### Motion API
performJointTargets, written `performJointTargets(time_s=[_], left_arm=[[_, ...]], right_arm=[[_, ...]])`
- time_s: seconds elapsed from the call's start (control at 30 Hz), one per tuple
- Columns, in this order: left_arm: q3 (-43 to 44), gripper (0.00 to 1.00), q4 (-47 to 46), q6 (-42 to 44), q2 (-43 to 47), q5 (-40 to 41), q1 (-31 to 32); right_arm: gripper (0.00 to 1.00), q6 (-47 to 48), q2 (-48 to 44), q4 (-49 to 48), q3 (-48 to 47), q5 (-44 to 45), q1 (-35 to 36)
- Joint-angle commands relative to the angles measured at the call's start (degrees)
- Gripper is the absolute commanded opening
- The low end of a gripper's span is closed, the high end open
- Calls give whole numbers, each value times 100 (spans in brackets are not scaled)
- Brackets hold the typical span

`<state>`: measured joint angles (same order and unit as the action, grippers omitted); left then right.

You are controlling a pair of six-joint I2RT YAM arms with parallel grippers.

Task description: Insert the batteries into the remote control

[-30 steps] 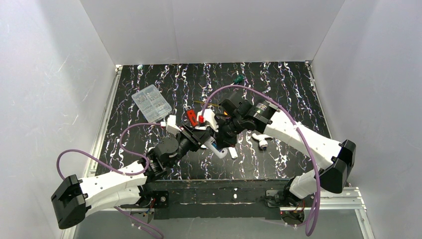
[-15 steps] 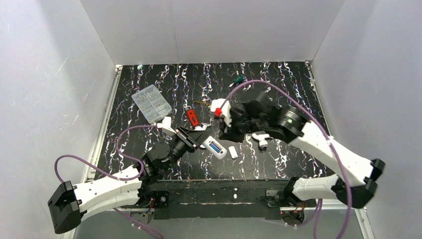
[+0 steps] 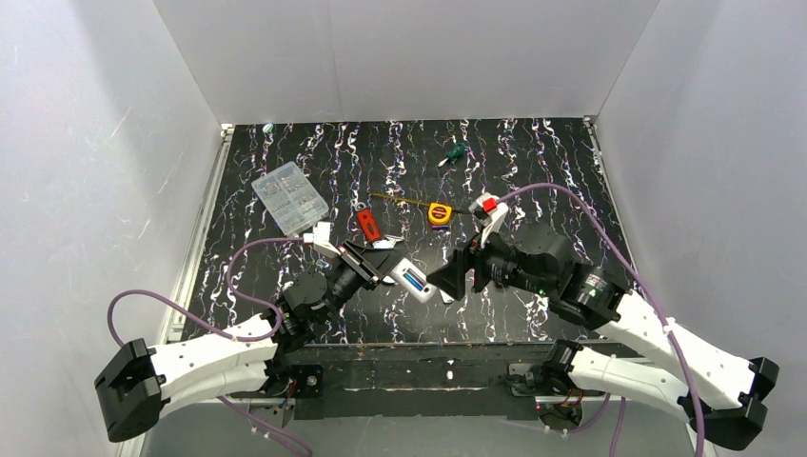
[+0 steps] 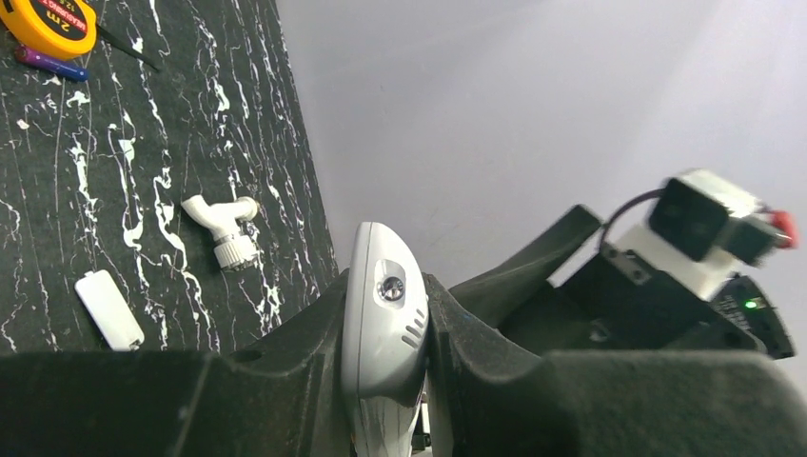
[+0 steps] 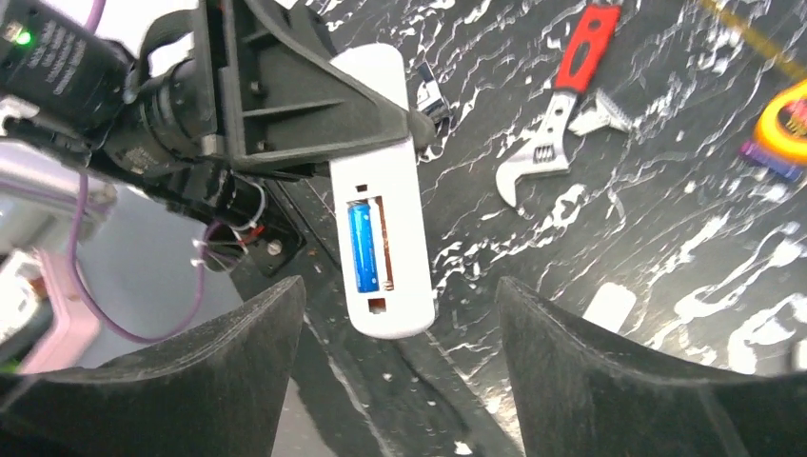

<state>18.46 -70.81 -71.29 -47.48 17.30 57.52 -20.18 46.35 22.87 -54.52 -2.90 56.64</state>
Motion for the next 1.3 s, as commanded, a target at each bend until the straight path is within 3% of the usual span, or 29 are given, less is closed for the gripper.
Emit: performJointTargets(time_s=[0.0, 0.13, 0.3, 0.43, 0.9, 1.13, 1.27], left_arm=[[190, 0, -987, 154, -82, 4, 26], [266, 0, -1007, 217, -102, -16, 23], [307, 0, -1029, 247, -124, 3, 28], [348, 0, -1180, 230, -212, 26, 28], [651, 0, -1454, 209, -509, 116, 23], [766, 0, -1614, 257, -661, 208, 29], [797, 0, -1666, 323, -699, 268, 23]], right_arm=[[83, -2103, -442, -1137, 719, 719, 9], [85, -3187, -873, -1393, 1283, 1484, 5], [85, -3667, -1103, -1979, 1704, 1308, 5], [84, -3802, -1104, -2709, 2061, 963, 9], [82, -3835, -971, -3433, 2431, 438, 5], [69, -3882, -901, -4020, 2582, 331, 5], [51, -3995, -858, -4330, 2695, 334, 5]])
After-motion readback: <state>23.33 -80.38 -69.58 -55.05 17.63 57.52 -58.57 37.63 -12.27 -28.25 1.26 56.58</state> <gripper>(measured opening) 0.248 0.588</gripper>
